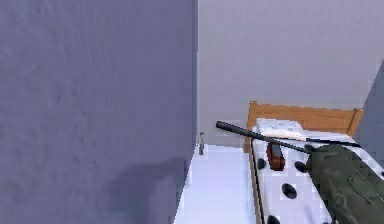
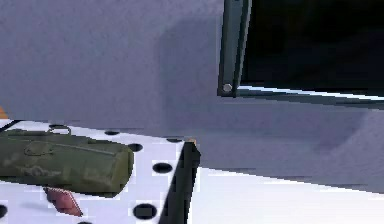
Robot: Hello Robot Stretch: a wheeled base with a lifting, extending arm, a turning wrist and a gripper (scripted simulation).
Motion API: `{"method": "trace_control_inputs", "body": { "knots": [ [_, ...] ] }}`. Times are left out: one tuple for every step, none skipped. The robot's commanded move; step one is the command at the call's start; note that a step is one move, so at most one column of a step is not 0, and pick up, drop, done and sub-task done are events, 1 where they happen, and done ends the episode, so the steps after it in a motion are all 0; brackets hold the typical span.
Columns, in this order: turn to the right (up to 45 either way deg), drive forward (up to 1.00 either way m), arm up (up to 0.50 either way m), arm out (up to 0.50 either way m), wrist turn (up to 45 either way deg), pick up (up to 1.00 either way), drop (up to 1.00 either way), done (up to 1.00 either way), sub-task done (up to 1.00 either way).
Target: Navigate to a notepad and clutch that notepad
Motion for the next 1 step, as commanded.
{"method": "trace_control_inputs", "body": {
  "knots": [
    [6.0, 0.0, 0.0, 0.0, 0.0, 0.0, 0.0, 0.0, 0.0]
  ]
}}
